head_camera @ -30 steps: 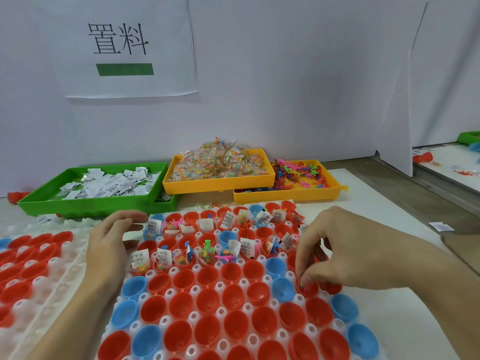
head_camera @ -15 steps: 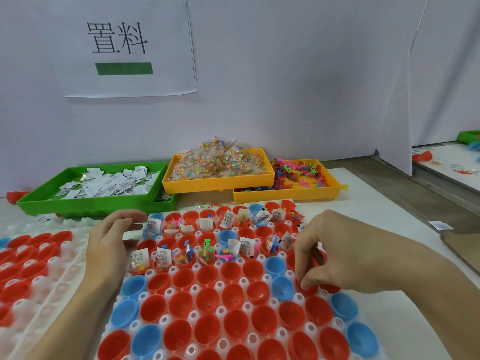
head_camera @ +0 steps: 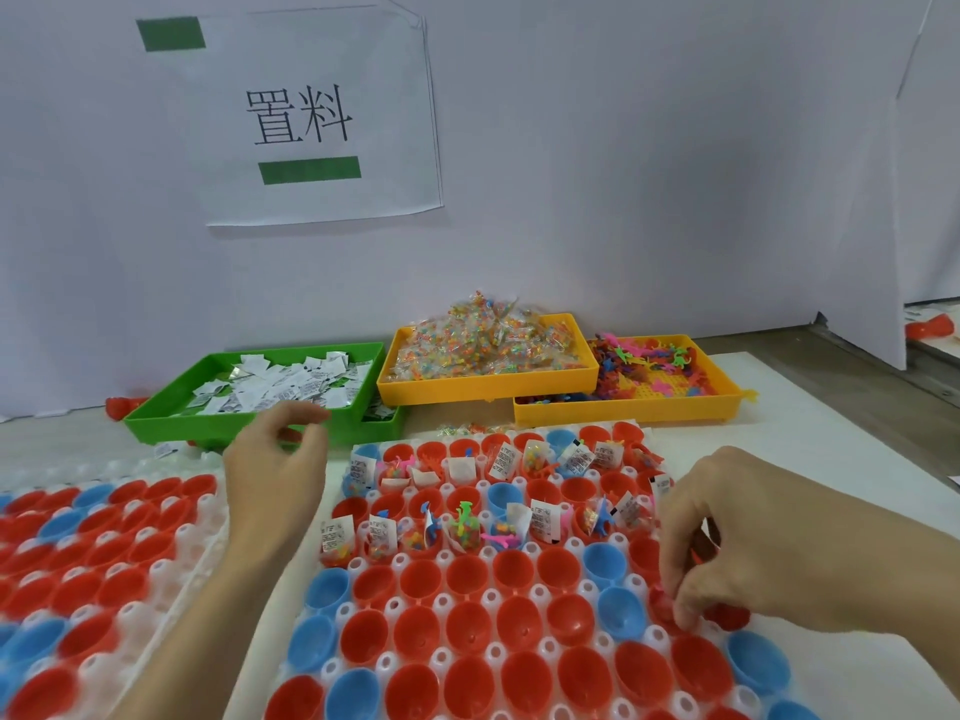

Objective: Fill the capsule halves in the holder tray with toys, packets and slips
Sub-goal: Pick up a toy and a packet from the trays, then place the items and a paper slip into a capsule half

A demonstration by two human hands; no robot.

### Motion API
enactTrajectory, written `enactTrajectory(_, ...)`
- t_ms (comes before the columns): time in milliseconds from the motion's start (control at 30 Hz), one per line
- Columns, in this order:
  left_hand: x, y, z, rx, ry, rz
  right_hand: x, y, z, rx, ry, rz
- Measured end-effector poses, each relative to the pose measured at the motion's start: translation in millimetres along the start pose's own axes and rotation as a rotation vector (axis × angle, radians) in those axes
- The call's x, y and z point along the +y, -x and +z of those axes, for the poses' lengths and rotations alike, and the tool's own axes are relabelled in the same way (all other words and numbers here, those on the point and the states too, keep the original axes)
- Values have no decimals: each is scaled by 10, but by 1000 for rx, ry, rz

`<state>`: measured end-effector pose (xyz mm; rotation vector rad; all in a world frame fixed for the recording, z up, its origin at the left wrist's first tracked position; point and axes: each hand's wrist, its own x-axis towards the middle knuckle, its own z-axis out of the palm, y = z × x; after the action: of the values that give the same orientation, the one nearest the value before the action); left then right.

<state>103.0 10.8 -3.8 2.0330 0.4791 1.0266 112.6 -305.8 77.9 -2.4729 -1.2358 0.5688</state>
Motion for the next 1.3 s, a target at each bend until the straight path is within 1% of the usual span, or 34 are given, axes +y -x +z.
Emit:
enactTrajectory(33, 49, -98, 8, 4, -48, 21, 228, 45, 47, 70, -154, 302)
enactTrajectory(67, 100, -212, 23, 2, -100, 38, 258, 49, 62, 32, -96, 173)
enactTrajectory(133, 186, -468, 72, -22, -188, 40, 372, 98, 105, 58, -65, 133)
enactTrajectory(200, 222, -724, 160, -80, -273, -2, 353, 77, 119, 88, -84, 122)
enactTrajectory(233, 207, -835, 219, -125, -326, -30, 337, 109, 95, 117, -128, 127)
enactTrajectory(300, 140, -1003, 339, -228, -450, -84, 445, 140, 83, 117, -125, 125)
enactTrajectory(367, 74, -1096, 435, -324, -580, -118, 419, 150, 64, 141, -162, 109)
enactTrajectory(433, 46, -1130, 508, -375, -697, -142, 482, 147, 66, 211, -168, 77)
enactTrajectory(500, 39, -1161, 551, -387, -746, -157, 502, 143, 72, 288, -174, 51)
enactTrajectory(633, 41, -1186, 584, -365, -734, -162, 585, 132, 85, 360, -189, 15)
enactTrajectory(767, 24, -1195, 576, -355, -653, -149, 643, 122, 98, 476, -191, -22)
enactTrajectory(900, 33, -1195, 501, -266, -555, -101, 649, 110, 105, 541, -183, -33)
enactTrajectory(1000, 45, -1205, 427, -234, -549, -63, 641, 93, 116, 593, -165, -20)
enactTrajectory(1067, 47, -1199, 377, -220, -558, -54, 634, 70, 120, 655, -147, -10)
enactTrajectory(1133, 88, -1182, 347, -174, -557, -41, 624, 51, 118, 729, -133, 11)
enactTrajectory(1233, 256, -1080, 313, -78, -442, -4, 623, 44, 108, 824, -124, 35)
enactTrajectory(1300, 427, -935, 263, -70, -334, 18, 619, 47, 103, 870, -127, 35)
